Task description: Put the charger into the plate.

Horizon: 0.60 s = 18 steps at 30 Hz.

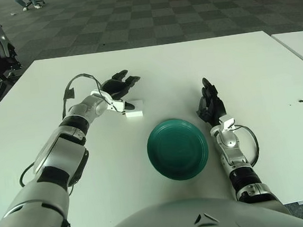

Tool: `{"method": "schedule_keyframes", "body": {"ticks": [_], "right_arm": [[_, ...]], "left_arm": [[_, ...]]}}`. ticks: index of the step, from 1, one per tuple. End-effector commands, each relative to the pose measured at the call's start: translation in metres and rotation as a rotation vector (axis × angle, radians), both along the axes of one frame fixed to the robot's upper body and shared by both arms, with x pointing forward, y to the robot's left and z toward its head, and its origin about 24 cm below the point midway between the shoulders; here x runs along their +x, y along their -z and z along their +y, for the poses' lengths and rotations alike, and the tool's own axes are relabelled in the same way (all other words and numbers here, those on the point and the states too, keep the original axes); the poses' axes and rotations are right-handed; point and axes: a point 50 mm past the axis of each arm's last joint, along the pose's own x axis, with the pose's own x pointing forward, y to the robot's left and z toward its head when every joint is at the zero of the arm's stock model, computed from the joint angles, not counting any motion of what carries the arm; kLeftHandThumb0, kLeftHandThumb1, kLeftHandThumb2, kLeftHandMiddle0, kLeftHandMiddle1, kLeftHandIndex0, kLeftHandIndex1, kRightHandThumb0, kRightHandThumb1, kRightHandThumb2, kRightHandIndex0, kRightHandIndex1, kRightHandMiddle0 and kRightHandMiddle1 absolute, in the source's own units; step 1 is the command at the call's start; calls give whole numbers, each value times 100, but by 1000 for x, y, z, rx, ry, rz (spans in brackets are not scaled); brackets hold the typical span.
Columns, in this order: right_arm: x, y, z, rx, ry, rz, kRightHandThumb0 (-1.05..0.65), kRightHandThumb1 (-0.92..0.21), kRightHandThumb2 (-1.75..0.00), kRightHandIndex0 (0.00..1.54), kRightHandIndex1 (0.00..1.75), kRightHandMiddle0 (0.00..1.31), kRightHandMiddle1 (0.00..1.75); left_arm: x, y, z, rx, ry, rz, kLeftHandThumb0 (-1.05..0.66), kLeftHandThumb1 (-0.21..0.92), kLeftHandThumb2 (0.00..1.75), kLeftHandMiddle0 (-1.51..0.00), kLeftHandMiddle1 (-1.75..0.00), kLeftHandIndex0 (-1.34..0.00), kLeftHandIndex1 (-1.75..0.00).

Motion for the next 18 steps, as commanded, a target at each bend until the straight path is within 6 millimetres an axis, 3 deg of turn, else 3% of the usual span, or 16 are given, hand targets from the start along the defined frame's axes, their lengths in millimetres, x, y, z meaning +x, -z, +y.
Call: {"method": "schedule_keyframes", "body": {"ticks": [1,18], "right_arm": [[-70,83,8,28,21,444,-85,-92,-92,3,1,0,30],[-71,85,4,-2,31,456,-84,-92,-91,4,1,0,32]], "left_arm": [[4,-1,-3,49,10,62,-105,92,21,-3,-1,0,-68],[0,4,-5,25,39,202,-103,92,19,-11,-3,0,-82]]}}
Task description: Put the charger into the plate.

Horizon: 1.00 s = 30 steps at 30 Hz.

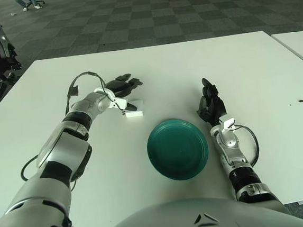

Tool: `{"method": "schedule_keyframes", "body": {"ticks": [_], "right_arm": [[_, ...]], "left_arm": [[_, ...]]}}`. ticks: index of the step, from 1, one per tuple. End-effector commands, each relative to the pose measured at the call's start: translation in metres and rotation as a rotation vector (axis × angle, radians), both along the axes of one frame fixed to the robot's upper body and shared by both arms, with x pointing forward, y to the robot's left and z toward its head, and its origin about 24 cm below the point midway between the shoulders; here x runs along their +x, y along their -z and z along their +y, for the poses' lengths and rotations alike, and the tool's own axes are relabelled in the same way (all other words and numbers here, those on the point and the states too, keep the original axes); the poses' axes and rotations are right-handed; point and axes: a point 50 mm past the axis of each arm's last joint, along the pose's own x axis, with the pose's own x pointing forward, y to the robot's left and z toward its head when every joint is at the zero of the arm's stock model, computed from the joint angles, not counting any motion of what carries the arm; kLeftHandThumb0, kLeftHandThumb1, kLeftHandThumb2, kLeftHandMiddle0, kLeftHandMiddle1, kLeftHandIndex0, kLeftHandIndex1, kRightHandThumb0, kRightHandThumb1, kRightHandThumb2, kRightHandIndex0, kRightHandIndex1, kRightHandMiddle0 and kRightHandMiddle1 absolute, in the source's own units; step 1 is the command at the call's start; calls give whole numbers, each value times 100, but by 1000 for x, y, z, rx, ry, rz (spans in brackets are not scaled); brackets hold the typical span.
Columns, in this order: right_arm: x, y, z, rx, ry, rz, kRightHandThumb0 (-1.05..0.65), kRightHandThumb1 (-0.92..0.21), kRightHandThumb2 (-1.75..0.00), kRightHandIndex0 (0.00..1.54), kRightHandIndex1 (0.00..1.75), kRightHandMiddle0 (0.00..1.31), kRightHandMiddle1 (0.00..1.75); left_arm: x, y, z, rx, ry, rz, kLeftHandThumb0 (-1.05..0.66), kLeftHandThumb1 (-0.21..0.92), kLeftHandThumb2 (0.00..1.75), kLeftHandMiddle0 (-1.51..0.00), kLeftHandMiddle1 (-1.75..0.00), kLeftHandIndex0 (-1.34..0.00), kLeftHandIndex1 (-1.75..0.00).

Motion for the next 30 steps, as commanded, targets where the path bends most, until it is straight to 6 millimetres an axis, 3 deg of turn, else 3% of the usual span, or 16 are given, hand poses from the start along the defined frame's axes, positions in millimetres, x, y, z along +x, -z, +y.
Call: {"method": "schedule_keyframes", "body": {"ticks": [1,9,14,24,30], "right_arm": [[-71,85,4,-1,16,457,-84,-92,-91,4,1,0,32],[-71,85,3,-9,20,457,-84,-92,-92,4,1,0,32],[-70,85,2,-11,23,455,-84,-92,-92,6,1,0,34],[-68,85,1,-15,18,457,-84,-92,-92,6,1,0,34],[-68,83,1,-17,10,450,-85,-92,-91,6,1,0,33]], "left_arm": [[-3,4,2,11,13,94,-103,92,20,-12,-4,0,-84],[-6,5,0,-37,37,215,-99,92,33,-16,-5,0,-82],[-7,3,-2,-60,60,282,-97,92,49,-17,-5,0,-61],[-9,-1,-8,-71,119,407,-100,92,66,-20,-6,0,-50],[-20,27,-1,34,63,412,-102,92,63,-18,-5,0,-59]]}}
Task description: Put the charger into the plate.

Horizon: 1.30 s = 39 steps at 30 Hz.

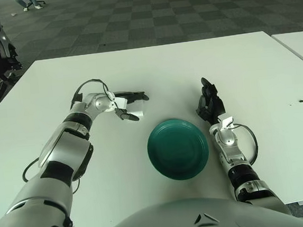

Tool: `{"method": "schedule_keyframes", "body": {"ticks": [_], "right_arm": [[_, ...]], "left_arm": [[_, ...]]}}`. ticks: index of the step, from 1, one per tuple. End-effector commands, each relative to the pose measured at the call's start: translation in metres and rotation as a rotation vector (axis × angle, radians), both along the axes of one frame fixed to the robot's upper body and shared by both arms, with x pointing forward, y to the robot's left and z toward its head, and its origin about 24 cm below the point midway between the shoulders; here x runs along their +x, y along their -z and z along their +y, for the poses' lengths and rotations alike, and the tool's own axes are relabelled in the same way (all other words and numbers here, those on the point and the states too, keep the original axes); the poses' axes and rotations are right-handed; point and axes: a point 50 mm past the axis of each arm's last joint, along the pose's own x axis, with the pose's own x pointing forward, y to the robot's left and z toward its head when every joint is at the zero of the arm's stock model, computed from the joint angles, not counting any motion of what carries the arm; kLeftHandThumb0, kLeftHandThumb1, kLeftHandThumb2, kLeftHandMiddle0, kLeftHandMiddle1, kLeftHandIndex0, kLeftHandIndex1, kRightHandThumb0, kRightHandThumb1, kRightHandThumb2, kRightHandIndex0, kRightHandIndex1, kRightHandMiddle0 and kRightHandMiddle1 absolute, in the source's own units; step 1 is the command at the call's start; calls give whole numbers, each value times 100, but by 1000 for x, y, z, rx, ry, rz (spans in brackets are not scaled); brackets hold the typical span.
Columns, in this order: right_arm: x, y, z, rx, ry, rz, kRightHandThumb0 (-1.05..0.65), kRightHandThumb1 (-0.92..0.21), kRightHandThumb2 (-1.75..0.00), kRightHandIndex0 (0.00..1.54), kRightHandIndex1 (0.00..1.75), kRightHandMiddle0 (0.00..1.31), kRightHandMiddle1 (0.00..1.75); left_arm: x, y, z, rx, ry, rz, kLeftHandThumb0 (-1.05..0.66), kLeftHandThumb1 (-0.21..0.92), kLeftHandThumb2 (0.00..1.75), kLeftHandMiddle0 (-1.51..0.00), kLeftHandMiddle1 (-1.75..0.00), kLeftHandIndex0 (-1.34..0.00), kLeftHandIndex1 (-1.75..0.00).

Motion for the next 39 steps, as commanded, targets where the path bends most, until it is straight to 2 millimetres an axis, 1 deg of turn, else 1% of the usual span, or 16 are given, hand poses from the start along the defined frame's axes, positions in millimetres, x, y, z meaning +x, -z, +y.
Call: {"method": "schedule_keyframes", "body": {"ticks": [1,8,17,20,22,23,24,28,30,32,33,34,35,36,37,39], "right_arm": [[-72,82,-1,-11,9,444,-85,-92,-91,6,1,0,32],[-72,81,-2,-12,8,444,-85,-92,-91,5,0,0,30],[-73,81,-3,-13,7,446,-83,-92,-91,3,0,0,24],[-73,80,-4,-17,10,445,-82,-92,-91,3,0,0,23],[-73,80,-4,-18,10,444,-82,-92,-92,3,0,0,23],[-73,80,-4,-18,10,444,-81,-92,-92,3,0,0,22],[-73,80,-4,-16,10,444,-81,-92,-92,3,0,0,22],[-74,81,-6,-8,11,445,-80,-92,-92,3,0,0,20],[-74,81,-6,-8,12,446,-79,-92,-92,3,0,0,20],[-74,81,-7,-11,12,448,-79,-92,-93,3,0,0,19],[-74,82,-8,-12,12,448,-80,-92,-93,2,0,0,19],[-74,82,-8,-15,10,450,-80,-92,-93,2,0,0,18],[-74,82,-9,-17,9,451,-80,-92,-93,2,0,0,18],[-74,82,-9,-18,8,453,-80,-92,-93,2,0,0,18],[-74,83,-10,-18,6,455,-81,-92,-93,2,0,0,17],[-75,83,-11,-16,6,457,-82,-92,-93,1,0,0,17]], "left_arm": [[-7,19,3,102,-7,28,-102,92,60,-17,-4,0,-63],[-10,29,3,173,-17,3,-100,92,56,-14,-2,0,-73],[-11,39,1,212,-56,-36,-101,92,63,-8,0,0,-75],[-11,42,1,212,-91,-65,-102,92,63,-9,-1,0,-80],[-11,43,1,213,-117,-88,-103,92,63,-10,-2,0,-86],[-10,44,1,214,-127,-100,-104,92,62,-13,-3,0,-94],[-10,45,1,216,-144,-124,-104,92,62,-14,-3,0,-97],[-15,57,5,264,-202,-219,-105,92,62,-25,-8,-7,-111],[-18,63,7,298,-217,-260,-105,92,62,-25,-20,-12,-116],[-21,67,9,328,-222,-296,-105,92,63,-12,-53,-15,-123],[-23,70,10,341,-223,-311,-105,92,63,-10,-63,-17,-127],[-26,73,13,361,-222,-333,-105,92,63,-6,-77,-19,-133],[-28,75,14,374,-221,-349,-105,92,62,-4,-94,-23,-142],[-30,78,16,388,-220,-365,-105,92,62,-3,-101,-24,-145],[-32,79,17,397,-220,-377,-105,92,59,-2,-117,-27,-153],[-33,81,19,407,-221,-393,-102,92,53,-1,-139,-30,-164]]}}
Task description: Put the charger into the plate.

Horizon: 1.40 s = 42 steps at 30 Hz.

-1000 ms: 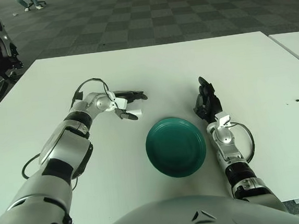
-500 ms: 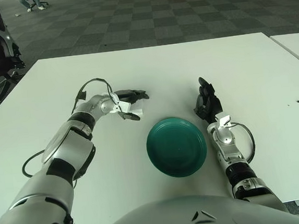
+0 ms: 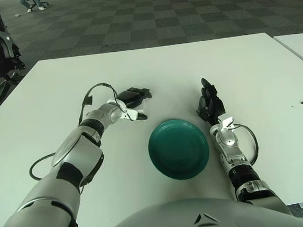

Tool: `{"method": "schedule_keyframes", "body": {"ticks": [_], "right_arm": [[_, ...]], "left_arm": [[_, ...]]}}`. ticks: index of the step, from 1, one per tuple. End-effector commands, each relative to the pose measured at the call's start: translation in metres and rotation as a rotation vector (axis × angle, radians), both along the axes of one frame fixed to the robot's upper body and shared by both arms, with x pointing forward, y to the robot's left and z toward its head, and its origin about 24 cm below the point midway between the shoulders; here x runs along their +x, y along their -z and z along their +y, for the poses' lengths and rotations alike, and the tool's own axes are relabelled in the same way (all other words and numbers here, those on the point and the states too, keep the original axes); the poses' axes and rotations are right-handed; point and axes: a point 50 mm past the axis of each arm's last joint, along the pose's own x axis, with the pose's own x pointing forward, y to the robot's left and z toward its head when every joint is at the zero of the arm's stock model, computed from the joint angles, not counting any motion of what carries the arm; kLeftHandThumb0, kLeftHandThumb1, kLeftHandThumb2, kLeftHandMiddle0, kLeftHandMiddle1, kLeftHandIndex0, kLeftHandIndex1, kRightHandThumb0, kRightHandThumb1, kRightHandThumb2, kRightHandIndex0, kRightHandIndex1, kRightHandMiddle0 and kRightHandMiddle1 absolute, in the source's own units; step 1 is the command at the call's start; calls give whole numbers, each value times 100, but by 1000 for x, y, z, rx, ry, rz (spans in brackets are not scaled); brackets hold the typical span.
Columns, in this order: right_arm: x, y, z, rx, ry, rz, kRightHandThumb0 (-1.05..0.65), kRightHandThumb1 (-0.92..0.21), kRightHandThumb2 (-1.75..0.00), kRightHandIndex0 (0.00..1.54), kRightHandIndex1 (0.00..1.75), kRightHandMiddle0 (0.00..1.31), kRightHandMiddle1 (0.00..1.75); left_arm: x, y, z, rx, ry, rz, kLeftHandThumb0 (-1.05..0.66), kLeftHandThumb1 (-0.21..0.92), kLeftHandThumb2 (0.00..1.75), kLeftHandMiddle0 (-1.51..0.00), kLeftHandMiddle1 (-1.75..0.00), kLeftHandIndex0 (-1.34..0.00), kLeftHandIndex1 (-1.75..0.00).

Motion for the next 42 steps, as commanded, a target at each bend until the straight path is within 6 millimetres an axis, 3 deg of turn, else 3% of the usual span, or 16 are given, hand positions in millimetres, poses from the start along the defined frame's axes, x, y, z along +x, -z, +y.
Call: {"method": "schedule_keyframes", "body": {"ticks": [1,4,6,11,17,23,33,42], "right_arm": [[-74,81,-10,-10,27,447,-82,-92,-93,1,0,0,16],[-74,81,-12,-10,28,446,-83,-92,-93,1,0,0,16],[-74,81,-12,-10,28,446,-83,-92,-93,1,0,0,17],[-75,80,-14,-4,29,445,-83,-92,-93,3,1,0,19],[-75,79,-16,9,33,441,-82,-92,-92,3,1,0,20],[-75,79,-18,17,41,437,-80,-92,-91,4,1,0,21],[-75,79,-20,12,50,431,-78,-92,-89,7,2,0,28],[-75,78,-21,7,51,428,-77,-92,-89,8,2,0,29]], "left_arm": [[-32,42,26,191,-42,99,-102,92,51,-1,-143,-30,-166],[-32,43,26,184,-76,102,-92,92,40,-3,-161,-34,-172],[-32,43,27,179,-97,106,-63,69,76,-22,-169,-41,-172],[-33,45,27,173,-134,140,-46,56,99,-44,-174,-44,-174],[-33,47,26,128,-175,202,-44,43,116,-76,-175,-52,-175],[-33,47,29,108,-185,256,-47,32,131,-97,-175,-61,-175],[-33,47,31,53,-225,295,-51,20,145,-113,-175,-70,-175],[-28,41,35,7,-256,283,-52,17,150,-117,-175,-73,-175]]}}
